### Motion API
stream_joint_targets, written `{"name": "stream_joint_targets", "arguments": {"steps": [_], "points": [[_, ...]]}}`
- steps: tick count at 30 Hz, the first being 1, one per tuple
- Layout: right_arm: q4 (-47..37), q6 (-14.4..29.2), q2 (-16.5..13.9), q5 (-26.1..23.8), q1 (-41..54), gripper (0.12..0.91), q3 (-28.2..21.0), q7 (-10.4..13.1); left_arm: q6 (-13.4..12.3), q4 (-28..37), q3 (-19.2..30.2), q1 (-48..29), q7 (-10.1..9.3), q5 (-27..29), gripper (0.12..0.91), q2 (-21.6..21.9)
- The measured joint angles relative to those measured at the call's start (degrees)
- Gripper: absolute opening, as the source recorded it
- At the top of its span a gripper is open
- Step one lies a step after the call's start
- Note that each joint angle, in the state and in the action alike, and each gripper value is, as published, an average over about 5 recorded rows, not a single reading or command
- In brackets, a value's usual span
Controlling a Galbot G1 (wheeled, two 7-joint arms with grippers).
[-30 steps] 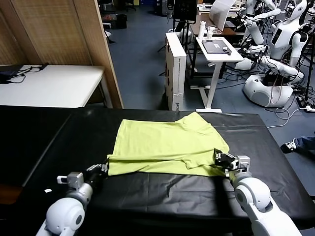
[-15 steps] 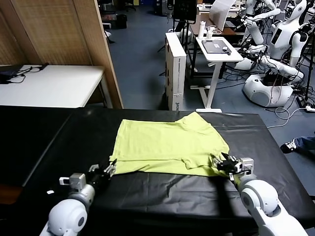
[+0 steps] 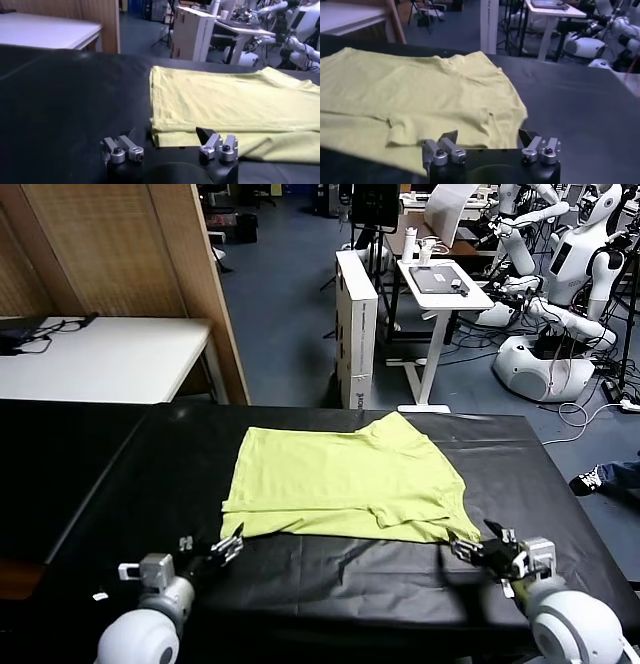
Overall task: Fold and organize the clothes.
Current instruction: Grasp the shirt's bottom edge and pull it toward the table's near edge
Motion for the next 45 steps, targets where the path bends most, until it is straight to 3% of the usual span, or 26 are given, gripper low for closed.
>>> {"name": "stream_joint_targets", "arguments": {"steps": [5, 8, 15, 19, 21, 26, 29, 37, 45], "points": [[-0.5, 0.0, -0.2, -0.1, 0.0, 0.903, -0.2, 0.0, -0.2, 0.7, 0.4, 0.0, 0.04, 0.4, 0.907, -0.6], [-0.9, 0.0, -0.2, -0.3, 0.0, 0.829, -0.4, -0.1, -0.3, 1.0, 0.7, 0.0, 0.09, 0.7, 0.906, -0.8], [-1.2, 0.2, -0.1, -0.5, 0.1, 0.441, -0.7, -0.3, -0.5, 1.1, 1.0, 0.1, 0.27, 1.2, 0.807, -0.8], [-1.2, 0.0, -0.4, -0.1, 0.0, 0.209, -0.7, -0.1, -0.7, 0.6, 1.1, 0.5, 0.46, 1.6, 0.686, -0.6], [-1.0, -0.8, -0.7, 0.9, -0.2, 0.149, -0.6, 0.5, -0.8, 0.1, 1.0, 1.0, 0.53, 1.8, 0.585, -0.1], [0.5, -5.1, -2.0, 5.6, -0.4, 0.139, 0.0, 2.4, -0.8, -1.4, -0.4, 2.5, 0.59, 1.7, 0.27, 2.1], [1.9, -7.3, -3.0, 7.7, -0.6, 0.139, 0.1, 3.4, -0.8, -2.4, -1.5, 3.7, 0.54, 1.5, 0.156, 4.1], [6.3, -8.1, -5.9, 11.8, -2.8, 0.139, 0.0, 7.1, -0.4, -5.0, -4.4, 8.5, 0.35, 1.8, 0.147, 8.6], [10.0, -8.1, -7.7, 12.6, -5.9, 0.139, -0.2, 7.7, -0.7, -7.0, -7.8, 16.1, 0.68, 2.3, 0.147, 10.8]]}}
